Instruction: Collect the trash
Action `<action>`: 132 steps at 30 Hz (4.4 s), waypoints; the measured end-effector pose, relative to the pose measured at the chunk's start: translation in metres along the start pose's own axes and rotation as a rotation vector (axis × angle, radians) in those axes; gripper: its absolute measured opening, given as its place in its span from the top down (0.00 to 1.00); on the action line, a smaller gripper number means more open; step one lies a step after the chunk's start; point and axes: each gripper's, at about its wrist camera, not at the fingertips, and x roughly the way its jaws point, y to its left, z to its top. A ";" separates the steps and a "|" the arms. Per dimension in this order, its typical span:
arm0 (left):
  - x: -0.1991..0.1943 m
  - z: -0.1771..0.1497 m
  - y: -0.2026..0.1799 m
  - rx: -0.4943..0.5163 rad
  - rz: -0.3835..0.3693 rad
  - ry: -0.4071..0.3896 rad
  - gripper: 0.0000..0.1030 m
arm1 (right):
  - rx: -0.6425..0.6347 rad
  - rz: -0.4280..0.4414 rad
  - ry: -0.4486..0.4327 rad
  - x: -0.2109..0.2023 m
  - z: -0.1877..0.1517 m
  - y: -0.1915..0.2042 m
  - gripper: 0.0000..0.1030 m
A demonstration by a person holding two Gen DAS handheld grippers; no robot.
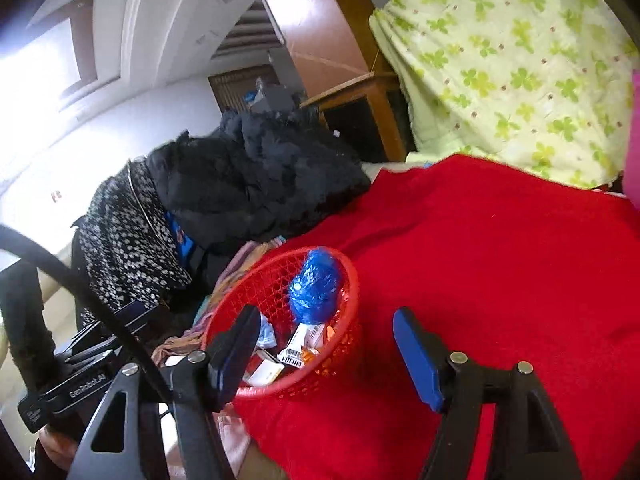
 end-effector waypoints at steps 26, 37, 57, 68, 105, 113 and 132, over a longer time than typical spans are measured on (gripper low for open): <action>-0.117 0.023 -0.016 0.076 0.186 -0.146 0.05 | -0.155 -0.096 -0.279 -0.185 0.010 0.057 0.21; -0.142 0.016 0.011 0.043 0.274 -0.132 0.03 | -0.226 -0.077 -0.225 -0.193 -0.006 0.098 0.18; -0.151 -0.002 0.046 0.013 0.369 -0.047 0.03 | -0.209 -0.070 -0.103 -0.183 -0.038 0.110 0.18; -0.154 -0.009 0.055 0.007 0.378 -0.031 0.03 | -0.232 -0.051 -0.111 -0.188 -0.042 0.126 0.18; -0.113 -0.052 0.030 0.064 0.297 0.118 0.03 | -0.170 -0.122 -0.080 -0.159 -0.060 0.111 0.18; -0.110 -0.056 0.029 0.055 0.284 0.127 0.03 | -0.185 -0.135 -0.084 -0.153 -0.063 0.116 0.18; -0.100 -0.063 0.032 0.049 0.264 0.164 0.03 | -0.192 -0.155 -0.107 -0.150 -0.059 0.118 0.18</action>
